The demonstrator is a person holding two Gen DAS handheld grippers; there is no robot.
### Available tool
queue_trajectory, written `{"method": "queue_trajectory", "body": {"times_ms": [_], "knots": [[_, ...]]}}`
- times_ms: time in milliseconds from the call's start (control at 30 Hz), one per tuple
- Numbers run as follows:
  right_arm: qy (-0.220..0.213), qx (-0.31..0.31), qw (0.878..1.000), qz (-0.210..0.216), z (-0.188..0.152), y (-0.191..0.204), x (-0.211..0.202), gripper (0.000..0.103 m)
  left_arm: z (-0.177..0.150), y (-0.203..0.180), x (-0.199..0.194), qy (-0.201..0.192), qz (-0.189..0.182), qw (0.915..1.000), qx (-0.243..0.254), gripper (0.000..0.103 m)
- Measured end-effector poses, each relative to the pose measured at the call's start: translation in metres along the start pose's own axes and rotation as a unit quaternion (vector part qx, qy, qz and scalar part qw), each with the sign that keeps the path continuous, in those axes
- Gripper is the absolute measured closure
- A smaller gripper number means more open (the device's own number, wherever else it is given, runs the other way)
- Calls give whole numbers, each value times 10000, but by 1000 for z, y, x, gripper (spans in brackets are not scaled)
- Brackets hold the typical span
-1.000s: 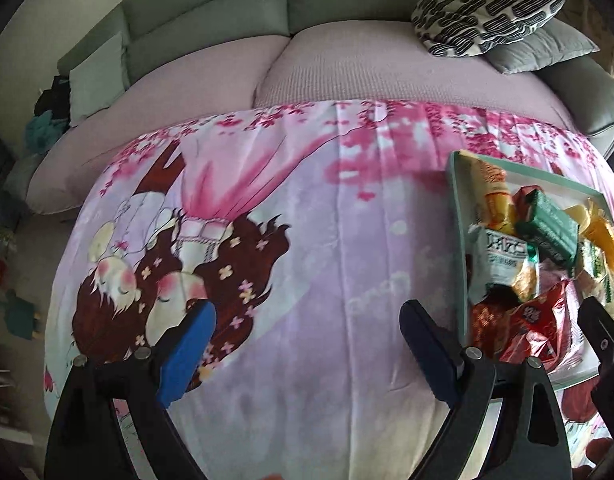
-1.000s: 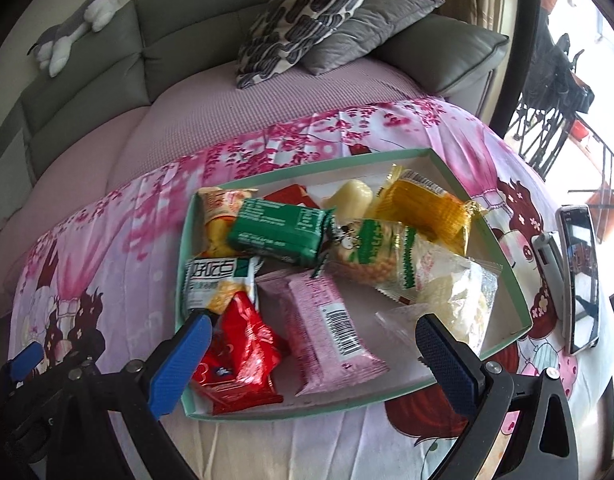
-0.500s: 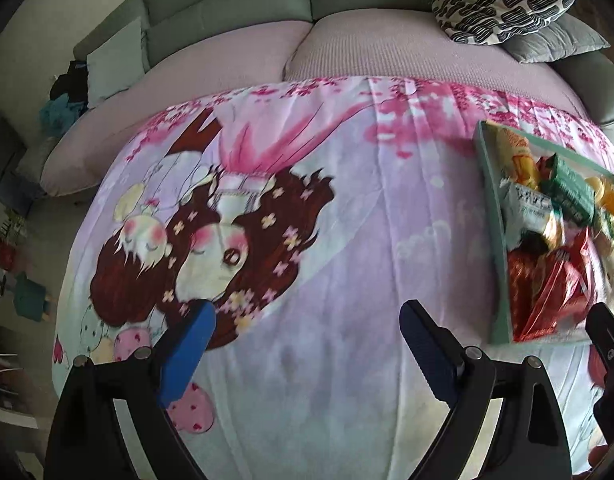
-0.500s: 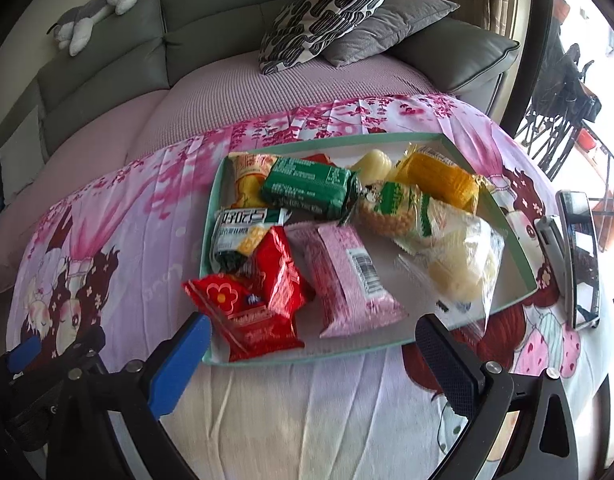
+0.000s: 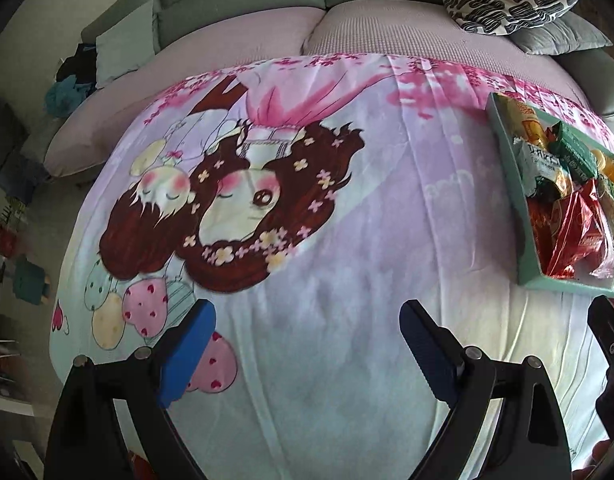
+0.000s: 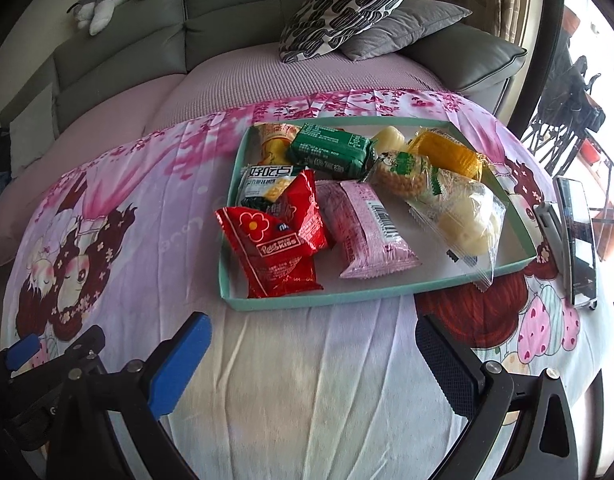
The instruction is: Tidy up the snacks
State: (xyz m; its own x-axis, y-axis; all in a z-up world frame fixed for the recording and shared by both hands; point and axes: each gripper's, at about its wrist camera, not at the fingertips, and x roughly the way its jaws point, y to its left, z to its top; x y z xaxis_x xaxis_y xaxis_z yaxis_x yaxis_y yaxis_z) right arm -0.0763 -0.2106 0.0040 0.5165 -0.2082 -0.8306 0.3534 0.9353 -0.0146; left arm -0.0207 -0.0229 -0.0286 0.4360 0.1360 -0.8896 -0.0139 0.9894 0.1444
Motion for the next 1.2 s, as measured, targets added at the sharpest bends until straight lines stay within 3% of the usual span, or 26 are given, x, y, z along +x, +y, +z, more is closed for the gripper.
{"method": "queue_trajectory", "body": {"times_ms": [267,1200], "knots": [[25,-48,10000,-12,-11,2,0,0,-12,5,2,95,6,10000,-10,10],[171,61,9998,79,-10,-5,13,0,-9,-4,2,131,-320,9992,195,10]]}}
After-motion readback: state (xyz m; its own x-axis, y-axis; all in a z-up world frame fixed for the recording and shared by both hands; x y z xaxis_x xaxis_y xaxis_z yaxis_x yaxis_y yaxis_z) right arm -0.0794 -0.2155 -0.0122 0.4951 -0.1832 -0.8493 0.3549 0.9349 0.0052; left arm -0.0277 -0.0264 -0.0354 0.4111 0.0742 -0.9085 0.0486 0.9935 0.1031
